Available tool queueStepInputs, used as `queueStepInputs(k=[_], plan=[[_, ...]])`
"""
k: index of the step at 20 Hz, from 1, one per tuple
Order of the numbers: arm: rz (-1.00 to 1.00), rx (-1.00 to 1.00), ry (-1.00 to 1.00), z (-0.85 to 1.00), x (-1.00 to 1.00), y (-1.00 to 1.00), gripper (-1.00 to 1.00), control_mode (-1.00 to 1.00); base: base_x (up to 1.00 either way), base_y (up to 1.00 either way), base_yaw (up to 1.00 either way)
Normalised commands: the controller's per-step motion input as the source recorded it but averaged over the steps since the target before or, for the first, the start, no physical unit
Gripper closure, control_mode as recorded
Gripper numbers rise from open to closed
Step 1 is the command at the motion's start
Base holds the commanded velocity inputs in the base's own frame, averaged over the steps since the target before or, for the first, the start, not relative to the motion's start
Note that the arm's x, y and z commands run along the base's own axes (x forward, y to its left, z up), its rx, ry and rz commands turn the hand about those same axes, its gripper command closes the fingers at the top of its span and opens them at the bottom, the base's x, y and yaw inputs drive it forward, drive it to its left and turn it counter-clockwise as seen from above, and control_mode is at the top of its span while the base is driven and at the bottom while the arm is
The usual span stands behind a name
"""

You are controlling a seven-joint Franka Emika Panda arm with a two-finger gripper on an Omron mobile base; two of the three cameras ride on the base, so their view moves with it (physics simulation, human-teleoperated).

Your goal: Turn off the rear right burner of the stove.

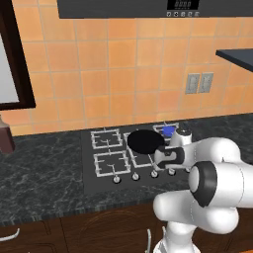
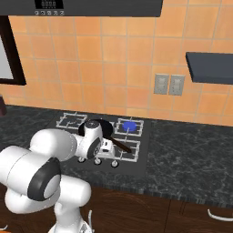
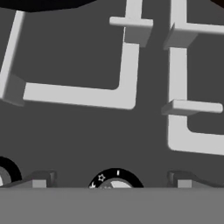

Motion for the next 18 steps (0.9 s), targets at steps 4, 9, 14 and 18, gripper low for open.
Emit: queueStepInputs(k=[4,9,14,18], plan=[[0.0,0.0,0.0,-0.1,-0.08,0.0,-1.0,-1.0,0.0,0.0,0.0],[0.0,0.0,0.0,-0.04,-0.06,0.0,1.0,-1.0,0.0,0.0,0.0],[0.0,0.0,0.0,0.0,0.0,0.0,1.0,-1.0,0.0,0.0,0.0],[-0.02,0.0,0.0,0.0,-0.02,0.0,1.0,-1.0,0.0,0.0,0.0]])
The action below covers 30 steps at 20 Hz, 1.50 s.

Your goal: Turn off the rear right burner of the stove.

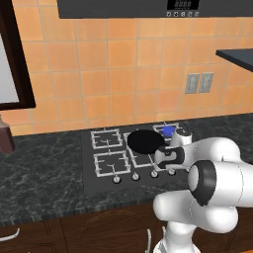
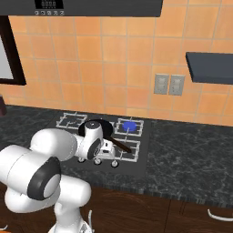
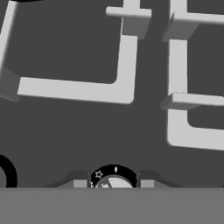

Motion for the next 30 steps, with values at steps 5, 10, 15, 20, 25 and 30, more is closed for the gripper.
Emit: queueStepInputs(k=[5,10,15,20,25,30], plan=[[-0.2,0.06,-0.04,0.0,-0.29,-0.15,1.0,-1.0,0.0,0.0,0.0],[-0.4,0.11,-0.13,0.0,-0.55,-0.36,1.0,-1.0,0.0,0.0,0.0],[-0.5,0.12,-0.12,0.0,-0.56,-0.43,1.0,-1.0,0.0,0.0,0.0],[-0.53,0.06,-0.15,0.0,-0.29,-0.21,1.0,-1.0,0.0,0.0,0.0],[-0.61,0.04,-0.16,0.0,-0.21,-0.17,1.0,-1.0,0.0,0.0,0.0],[-0.34,0.06,-0.05,0.0,-0.37,-0.23,1.0,-1.0,0.0,0.0,0.0]])
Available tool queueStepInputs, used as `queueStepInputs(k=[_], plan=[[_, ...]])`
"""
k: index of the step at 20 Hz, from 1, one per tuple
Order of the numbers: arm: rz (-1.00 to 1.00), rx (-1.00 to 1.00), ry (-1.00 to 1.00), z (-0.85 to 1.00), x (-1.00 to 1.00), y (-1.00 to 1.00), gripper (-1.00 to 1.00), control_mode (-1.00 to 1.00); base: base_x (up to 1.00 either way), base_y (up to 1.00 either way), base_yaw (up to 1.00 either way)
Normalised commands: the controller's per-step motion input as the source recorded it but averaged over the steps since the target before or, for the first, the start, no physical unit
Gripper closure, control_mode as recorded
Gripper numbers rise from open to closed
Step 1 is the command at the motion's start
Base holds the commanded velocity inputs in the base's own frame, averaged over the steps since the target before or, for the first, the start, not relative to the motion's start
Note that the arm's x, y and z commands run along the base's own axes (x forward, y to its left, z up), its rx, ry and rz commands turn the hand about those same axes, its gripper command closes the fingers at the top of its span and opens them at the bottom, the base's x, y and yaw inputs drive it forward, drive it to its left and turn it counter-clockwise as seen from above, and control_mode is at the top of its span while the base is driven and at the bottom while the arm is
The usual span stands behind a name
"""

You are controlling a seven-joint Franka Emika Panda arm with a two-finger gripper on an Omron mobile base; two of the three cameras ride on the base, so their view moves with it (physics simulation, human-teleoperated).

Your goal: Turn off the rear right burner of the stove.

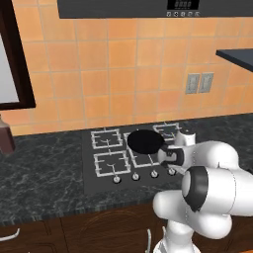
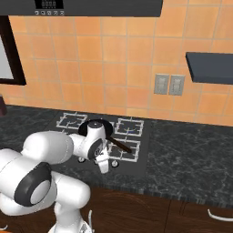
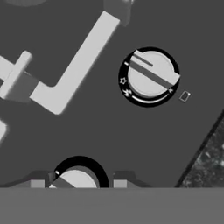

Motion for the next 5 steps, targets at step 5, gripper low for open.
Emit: queueStepInputs(k=[5], plan=[[0.0,0.0,0.0,0.0,0.0,0.0,1.0,-1.0,0.0,0.0,0.0]])
